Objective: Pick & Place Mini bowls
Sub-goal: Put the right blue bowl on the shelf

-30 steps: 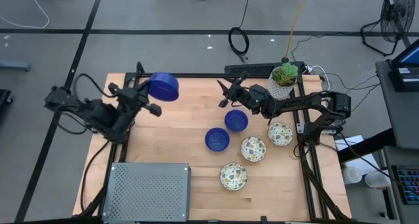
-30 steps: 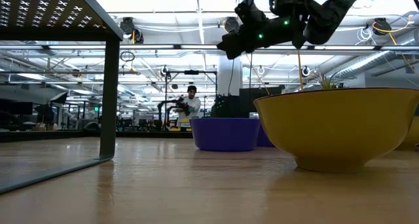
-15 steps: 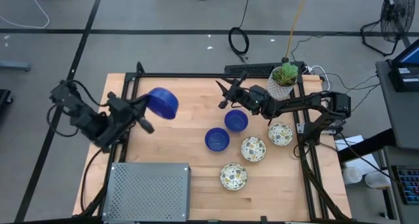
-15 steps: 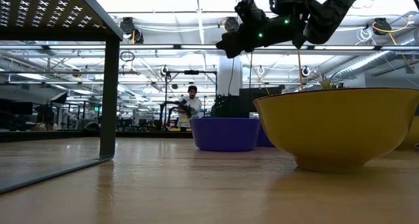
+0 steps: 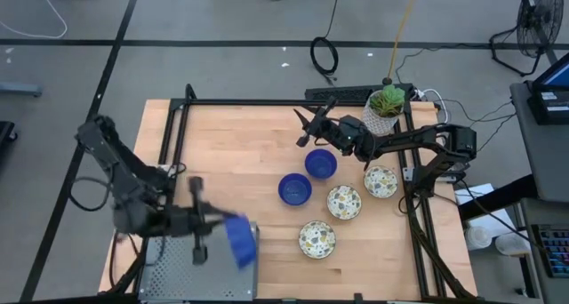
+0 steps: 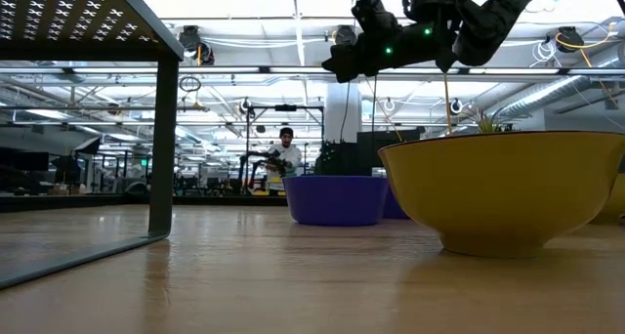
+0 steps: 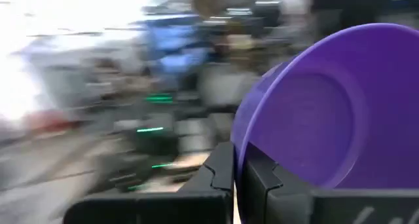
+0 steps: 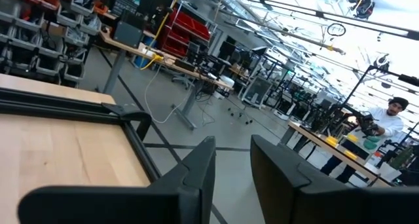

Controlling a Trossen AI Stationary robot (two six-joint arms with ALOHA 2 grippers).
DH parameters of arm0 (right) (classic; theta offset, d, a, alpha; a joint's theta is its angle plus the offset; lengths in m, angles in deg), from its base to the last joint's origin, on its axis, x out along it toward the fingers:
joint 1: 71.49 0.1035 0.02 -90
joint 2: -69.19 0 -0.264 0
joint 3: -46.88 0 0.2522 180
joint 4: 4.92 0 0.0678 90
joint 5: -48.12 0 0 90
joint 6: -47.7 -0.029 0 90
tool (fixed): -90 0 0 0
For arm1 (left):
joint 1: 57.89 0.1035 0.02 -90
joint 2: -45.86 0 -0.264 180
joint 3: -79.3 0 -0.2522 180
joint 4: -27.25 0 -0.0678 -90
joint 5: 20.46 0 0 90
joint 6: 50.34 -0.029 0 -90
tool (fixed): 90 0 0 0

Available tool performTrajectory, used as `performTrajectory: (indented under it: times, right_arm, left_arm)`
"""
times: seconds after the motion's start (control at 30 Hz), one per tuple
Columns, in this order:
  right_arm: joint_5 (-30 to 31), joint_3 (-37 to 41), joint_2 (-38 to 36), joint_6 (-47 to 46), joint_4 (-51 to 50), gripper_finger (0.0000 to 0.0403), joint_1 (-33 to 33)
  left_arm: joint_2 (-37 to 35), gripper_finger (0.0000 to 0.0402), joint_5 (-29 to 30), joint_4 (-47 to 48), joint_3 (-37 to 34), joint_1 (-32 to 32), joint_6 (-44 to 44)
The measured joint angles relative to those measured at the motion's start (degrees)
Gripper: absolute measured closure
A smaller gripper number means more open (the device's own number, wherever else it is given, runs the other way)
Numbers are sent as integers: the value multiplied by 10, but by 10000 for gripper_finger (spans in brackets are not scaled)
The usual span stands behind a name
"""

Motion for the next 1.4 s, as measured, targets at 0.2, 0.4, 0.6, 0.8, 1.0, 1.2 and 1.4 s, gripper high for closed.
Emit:
performTrajectory:
  times: [0.2, 0.4, 0.6, 0.8, 1.0, 1.2, 1.4]
  right_arm:
    - [0, 0, 0, 0, 0, 316, 0]
    - [0, 0, 0, 0, -15, 317, 1]
    - [0, 0, 0, 0, -19, 317, 1]
    - [0, 0, 0, 2, -19, 317, -3]
    - [0, 0, 0, -9, -19, 316, -7]
    - [0, 0, 0, -6, -19, 316, -7]
    - [0, 0, 0, -5, -19, 316, -7]
  left_arm:
    - [42, 393, -168, 346, 132, 69, 264]
    - [45, 397, -317, 625, 208, 153, 599]
    - [45, 398, -456, 827, 212, 177, 865]
    - [44, 398, -562, 917, 208, 155, 1038]
    - [37, 399, -518, 922, 207, 77, 1160]
    - [47, 399, -429, 959, 205, -39, 1346]
    - [67, 398, -476, 916, 153, -98, 1445]
